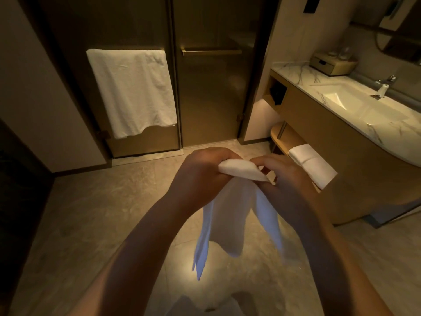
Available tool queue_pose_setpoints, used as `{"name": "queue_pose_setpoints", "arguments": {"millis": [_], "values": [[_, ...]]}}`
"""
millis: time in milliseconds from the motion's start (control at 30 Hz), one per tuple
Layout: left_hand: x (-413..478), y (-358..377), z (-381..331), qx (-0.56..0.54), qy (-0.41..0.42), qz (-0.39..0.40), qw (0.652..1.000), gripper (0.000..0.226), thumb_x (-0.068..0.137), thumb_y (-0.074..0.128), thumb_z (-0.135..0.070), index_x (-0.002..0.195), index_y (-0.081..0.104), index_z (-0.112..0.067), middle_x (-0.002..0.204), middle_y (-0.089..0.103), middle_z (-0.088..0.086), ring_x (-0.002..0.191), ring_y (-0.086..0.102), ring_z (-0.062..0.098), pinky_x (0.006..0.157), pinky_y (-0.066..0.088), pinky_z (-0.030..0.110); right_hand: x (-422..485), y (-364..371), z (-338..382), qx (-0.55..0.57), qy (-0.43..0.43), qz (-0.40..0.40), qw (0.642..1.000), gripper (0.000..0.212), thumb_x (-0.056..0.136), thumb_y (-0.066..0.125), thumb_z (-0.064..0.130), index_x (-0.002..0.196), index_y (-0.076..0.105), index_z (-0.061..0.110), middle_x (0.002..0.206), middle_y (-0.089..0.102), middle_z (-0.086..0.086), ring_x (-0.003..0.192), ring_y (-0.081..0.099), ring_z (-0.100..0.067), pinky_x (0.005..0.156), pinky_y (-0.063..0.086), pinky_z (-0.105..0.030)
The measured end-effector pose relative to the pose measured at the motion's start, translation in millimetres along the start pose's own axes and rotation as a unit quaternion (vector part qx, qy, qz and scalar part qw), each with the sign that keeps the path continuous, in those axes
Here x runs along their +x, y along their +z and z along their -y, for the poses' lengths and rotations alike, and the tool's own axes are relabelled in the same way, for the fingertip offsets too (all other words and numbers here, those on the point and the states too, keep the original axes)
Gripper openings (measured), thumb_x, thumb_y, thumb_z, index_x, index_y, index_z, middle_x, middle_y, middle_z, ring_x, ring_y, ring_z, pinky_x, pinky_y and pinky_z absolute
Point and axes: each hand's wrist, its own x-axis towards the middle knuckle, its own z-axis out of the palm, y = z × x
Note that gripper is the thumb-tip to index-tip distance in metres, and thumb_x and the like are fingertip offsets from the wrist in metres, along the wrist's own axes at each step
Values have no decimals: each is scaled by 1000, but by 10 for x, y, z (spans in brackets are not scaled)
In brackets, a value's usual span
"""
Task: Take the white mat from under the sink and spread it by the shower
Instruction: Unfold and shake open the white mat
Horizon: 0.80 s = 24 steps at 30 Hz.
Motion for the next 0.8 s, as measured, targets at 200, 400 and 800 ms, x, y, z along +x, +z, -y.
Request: {"name": "queue_pose_setpoints", "arguments": {"millis": [200,400,800], "values": [[-25,-88,84,-107,-96,-16,989,8,81,68,-23,86,70,-29,77,65,-22,71,60,0,59,48,18,-2,-44,-64,23,53,-52,997,20,87,60,21,106,67,22,100,65,7,91,53,-9,72,41,-28],[-54,-26,70,-188,-166,-54,967,3,80,69,-31,83,71,-31,73,70,-9,68,64,15,65,55,43,68,73,26,58,107,-95,988,17,85,60,35,100,65,30,97,58,12,85,50,-1,67,37,-19],[-28,131,28,-86,-74,-93,989,11,81,71,-24,90,72,-18,68,57,-21,62,54,-5,60,39,9,7,253,416,293,202,-183,917,20,84,59,48,85,70,31,84,70,10,83,66,-8,73,57,-42]]}}
